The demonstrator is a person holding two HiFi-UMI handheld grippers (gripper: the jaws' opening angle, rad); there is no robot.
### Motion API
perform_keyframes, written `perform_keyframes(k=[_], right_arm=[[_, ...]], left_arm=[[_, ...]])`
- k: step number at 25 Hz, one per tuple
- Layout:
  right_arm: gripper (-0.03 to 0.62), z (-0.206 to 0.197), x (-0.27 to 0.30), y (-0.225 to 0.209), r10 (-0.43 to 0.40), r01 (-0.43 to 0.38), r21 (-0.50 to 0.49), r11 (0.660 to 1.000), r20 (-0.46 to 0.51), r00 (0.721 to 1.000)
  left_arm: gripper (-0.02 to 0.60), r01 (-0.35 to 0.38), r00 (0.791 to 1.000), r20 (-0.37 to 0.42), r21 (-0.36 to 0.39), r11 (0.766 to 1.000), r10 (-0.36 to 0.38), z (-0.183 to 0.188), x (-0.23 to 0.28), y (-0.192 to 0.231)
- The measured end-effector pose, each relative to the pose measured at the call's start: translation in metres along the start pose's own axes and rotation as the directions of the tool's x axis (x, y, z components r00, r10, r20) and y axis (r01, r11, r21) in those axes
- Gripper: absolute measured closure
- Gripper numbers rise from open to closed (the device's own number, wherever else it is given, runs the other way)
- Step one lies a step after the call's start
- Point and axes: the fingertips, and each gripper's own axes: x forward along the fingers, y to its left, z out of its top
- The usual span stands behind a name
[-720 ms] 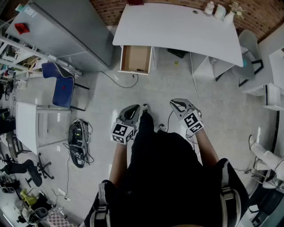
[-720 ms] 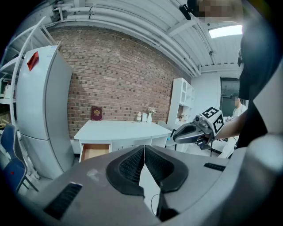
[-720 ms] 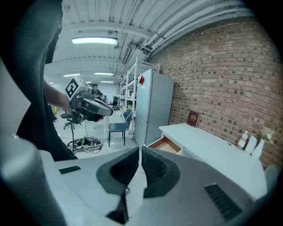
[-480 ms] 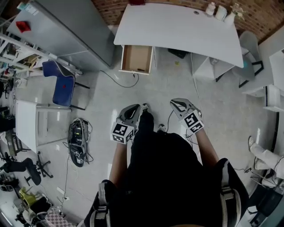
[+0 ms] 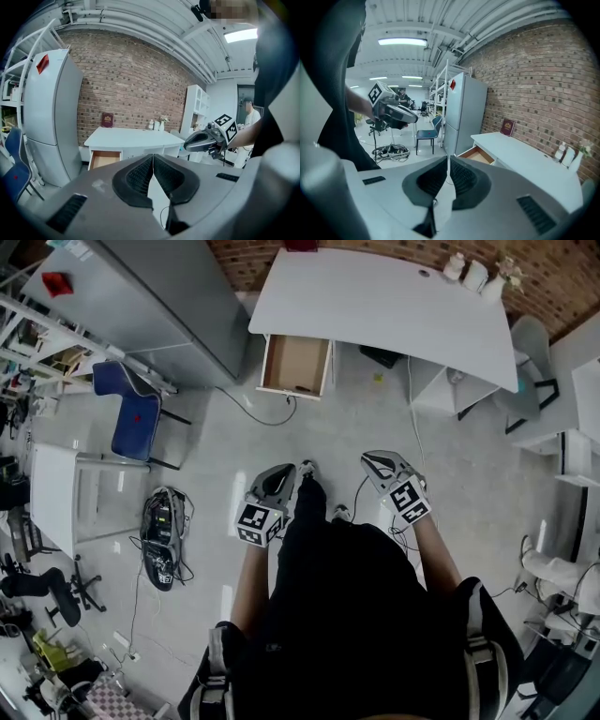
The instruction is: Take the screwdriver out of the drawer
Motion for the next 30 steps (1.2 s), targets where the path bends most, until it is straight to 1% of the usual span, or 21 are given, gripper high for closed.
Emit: perform_keyframes(k=[6, 11, 17, 22, 26, 30], right_arm=[[0.521, 0.006, 0.012, -0.003, -0.009, 0.009, 0.000, 1.000, -0.007, 1.000], [0.522, 0.018, 0.027, -0.009, -0.006, 0.006, -0.010, 1.000, -0.022, 1.000], [0.522, 0.017, 0.048, -0.014, 0.006, -0.006, -0.017, 1.000, -0.052, 0.999], [0.507, 0.038, 0.068, -0.025, 0.031, -0.031, 0.014, 0.999, -0.022, 0.999], [0.507, 0.048, 0.088, -0.038, 0.037, -0.037, 0.010, 0.999, -0.026, 0.999], [0.493, 0.063, 0.108, -0.045, 0.068, -0.067, 0.010, 0.998, -0.008, 0.998]], left_arm=[[0.565, -0.002, 1.000, 0.006, -0.011, 1.000, 0.002, 0.000, -0.001, 0.017], [0.565, -0.001, 1.000, 0.005, -0.027, 1.000, 0.001, 0.006, 0.004, 0.037], [0.565, 0.008, 1.000, 0.002, -0.047, 0.999, -0.008, 0.008, 0.015, 0.060], [0.565, 0.021, 1.000, -0.003, -0.058, 0.998, -0.021, 0.013, 0.029, 0.083], [0.565, 0.024, 1.000, -0.001, -0.058, 0.998, -0.024, 0.020, 0.042, 0.107], [0.565, 0.027, 1.000, -0.001, -0.062, 0.998, -0.027, 0.026, 0.053, 0.131]])
